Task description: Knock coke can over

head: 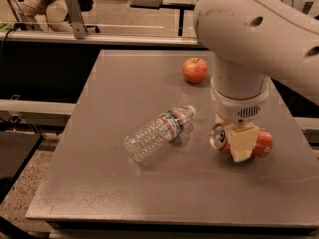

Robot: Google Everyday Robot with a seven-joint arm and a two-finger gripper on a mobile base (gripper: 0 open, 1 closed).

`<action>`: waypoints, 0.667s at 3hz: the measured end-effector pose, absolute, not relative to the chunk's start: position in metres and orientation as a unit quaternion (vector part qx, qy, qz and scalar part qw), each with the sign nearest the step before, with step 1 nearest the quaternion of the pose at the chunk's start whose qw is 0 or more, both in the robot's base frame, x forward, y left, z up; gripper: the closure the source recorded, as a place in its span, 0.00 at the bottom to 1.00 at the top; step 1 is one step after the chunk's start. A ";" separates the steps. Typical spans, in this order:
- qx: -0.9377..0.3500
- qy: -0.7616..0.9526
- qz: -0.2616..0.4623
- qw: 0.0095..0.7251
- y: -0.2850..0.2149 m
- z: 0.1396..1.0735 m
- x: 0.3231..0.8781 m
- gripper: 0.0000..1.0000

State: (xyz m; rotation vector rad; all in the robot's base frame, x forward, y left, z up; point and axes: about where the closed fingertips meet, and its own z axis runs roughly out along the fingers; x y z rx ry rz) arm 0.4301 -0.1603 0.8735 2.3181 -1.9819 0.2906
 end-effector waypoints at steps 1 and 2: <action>0.767 -0.635 0.089 0.039 -0.151 0.870 0.416 0.00; 0.767 -0.635 0.088 0.037 -0.150 0.870 0.415 0.00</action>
Offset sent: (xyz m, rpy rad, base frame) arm -0.0288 0.0113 -0.0056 0.0374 0.0559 0.0223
